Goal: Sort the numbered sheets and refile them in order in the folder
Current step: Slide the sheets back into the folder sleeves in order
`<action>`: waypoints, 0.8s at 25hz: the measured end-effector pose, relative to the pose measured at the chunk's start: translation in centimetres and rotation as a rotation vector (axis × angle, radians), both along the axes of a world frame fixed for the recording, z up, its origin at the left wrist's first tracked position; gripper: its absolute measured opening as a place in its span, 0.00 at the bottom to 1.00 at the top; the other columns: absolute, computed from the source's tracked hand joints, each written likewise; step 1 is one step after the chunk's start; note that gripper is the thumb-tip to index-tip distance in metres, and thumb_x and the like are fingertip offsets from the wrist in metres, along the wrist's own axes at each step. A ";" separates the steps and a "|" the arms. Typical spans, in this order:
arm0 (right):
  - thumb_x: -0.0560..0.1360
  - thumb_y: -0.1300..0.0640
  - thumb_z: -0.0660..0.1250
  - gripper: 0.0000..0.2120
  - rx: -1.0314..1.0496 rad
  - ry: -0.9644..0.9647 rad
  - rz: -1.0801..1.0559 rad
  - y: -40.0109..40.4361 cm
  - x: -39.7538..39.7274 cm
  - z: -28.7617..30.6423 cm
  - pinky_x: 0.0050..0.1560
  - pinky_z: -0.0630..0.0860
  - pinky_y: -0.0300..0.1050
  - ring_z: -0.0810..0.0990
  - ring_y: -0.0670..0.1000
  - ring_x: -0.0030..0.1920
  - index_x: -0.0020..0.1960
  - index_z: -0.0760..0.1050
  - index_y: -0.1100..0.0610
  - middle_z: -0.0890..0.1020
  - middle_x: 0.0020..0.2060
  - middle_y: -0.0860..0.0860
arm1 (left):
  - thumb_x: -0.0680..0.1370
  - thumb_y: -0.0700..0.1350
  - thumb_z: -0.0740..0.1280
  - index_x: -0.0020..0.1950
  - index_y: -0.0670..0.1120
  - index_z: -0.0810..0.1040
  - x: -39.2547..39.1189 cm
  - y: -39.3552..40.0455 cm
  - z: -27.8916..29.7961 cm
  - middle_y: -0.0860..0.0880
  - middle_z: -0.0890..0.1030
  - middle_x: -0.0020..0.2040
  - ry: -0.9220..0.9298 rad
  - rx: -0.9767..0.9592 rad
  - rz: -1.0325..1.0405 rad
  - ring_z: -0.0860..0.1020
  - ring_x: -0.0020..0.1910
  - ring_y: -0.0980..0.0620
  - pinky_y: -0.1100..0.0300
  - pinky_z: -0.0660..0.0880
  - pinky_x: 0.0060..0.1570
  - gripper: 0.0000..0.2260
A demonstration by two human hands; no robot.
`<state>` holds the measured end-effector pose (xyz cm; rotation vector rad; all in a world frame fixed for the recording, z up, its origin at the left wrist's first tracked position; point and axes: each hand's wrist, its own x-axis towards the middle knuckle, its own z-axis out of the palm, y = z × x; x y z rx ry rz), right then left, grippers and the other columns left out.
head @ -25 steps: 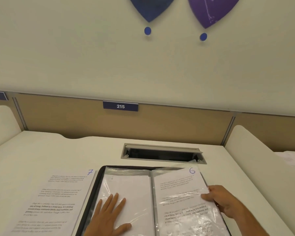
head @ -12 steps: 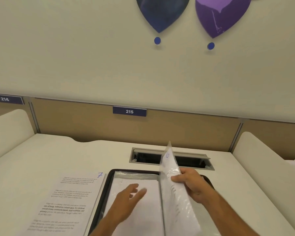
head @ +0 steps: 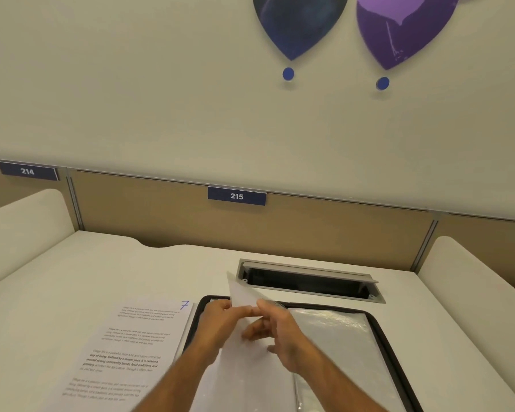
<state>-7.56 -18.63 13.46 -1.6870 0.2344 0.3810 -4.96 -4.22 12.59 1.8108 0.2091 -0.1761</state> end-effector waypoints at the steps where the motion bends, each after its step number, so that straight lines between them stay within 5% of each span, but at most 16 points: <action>1: 0.82 0.40 0.57 0.20 0.001 0.001 -0.006 0.2 0.1 -0.6 0.58 0.68 0.53 0.83 0.53 0.54 0.54 0.83 0.51 0.87 0.44 0.54 | 0.75 0.47 0.73 0.51 0.48 0.82 0.8 0.9 -1.0 0.48 0.84 0.47 0.023 0.026 0.020 0.82 0.46 0.49 0.53 0.82 0.42 0.07; 5: 0.80 0.42 0.62 0.16 -0.429 -0.195 -0.030 -0.4 0.1 -4.9 0.64 0.76 0.51 0.80 0.50 0.58 0.57 0.80 0.51 0.83 0.54 0.46 | 0.72 0.41 0.74 0.56 0.43 0.79 2.2 4.3 -4.4 0.45 0.83 0.51 0.041 0.186 0.066 0.82 0.47 0.46 0.56 0.80 0.39 0.14; 9: 0.64 0.21 0.41 0.52 -0.876 -0.225 0.217 -2.4 -0.6 -10.7 0.79 0.51 0.47 0.51 0.52 0.80 0.81 0.54 0.49 0.56 0.80 0.48 | 0.72 0.46 0.75 0.69 0.47 0.71 1.8 6.3 -8.0 0.49 0.80 0.51 -0.008 0.443 0.017 0.79 0.48 0.51 0.60 0.75 0.47 0.27; 11: 0.64 0.17 0.40 0.54 -1.023 -0.298 0.280 -2.8 -0.8 -13.5 0.78 0.42 0.47 0.43 0.54 0.81 0.82 0.44 0.48 0.49 0.82 0.53 | 0.73 0.48 0.74 0.71 0.49 0.67 1.3 6.6 -9.5 0.52 0.78 0.50 -0.041 0.549 -0.016 0.78 0.48 0.51 0.60 0.74 0.48 0.29; 14: 0.71 0.20 0.51 0.47 -1.219 -0.378 0.220 -2.8 -0.4 -16.9 0.73 0.47 0.50 0.46 0.58 0.81 0.78 0.61 0.52 0.73 0.72 0.58 | 0.76 0.50 0.68 0.72 0.51 0.64 0.5 6.3 -10.8 0.53 0.75 0.60 -0.172 0.831 -0.064 0.76 0.58 0.51 0.59 0.74 0.54 0.26; 15: 0.71 0.21 0.52 0.44 -1.242 -0.386 0.218 -2.6 -0.1 -17.5 0.72 0.47 0.51 0.43 0.57 0.81 0.74 0.67 0.51 0.73 0.71 0.57 | 0.77 0.49 0.66 0.72 0.52 0.64 0.4 6.2 -11.3 0.54 0.73 0.64 -0.248 0.913 -0.094 0.73 0.61 0.52 0.60 0.73 0.56 0.25; 18: 0.70 0.20 0.53 0.43 -1.293 -0.546 0.167 -2.4 0.2 -19.2 0.73 0.47 0.54 0.39 0.56 0.81 0.71 0.69 0.51 0.55 0.80 0.54 | 0.71 0.42 0.66 0.71 0.52 0.70 0.0 6.3 -13.4 0.55 0.74 0.68 -0.406 0.937 -0.253 0.76 0.66 0.50 0.54 0.75 0.61 0.28; 20: 0.69 0.20 0.53 0.44 -1.316 -0.613 0.132 -2.6 0.5 -19.8 0.73 0.47 0.55 0.40 0.56 0.81 0.72 0.68 0.51 0.45 0.81 0.53 | 0.69 0.49 0.63 0.68 0.52 0.72 -0.3 6.6 -15.8 0.57 0.76 0.66 -0.489 0.972 -0.309 0.80 0.63 0.51 0.51 0.75 0.61 0.26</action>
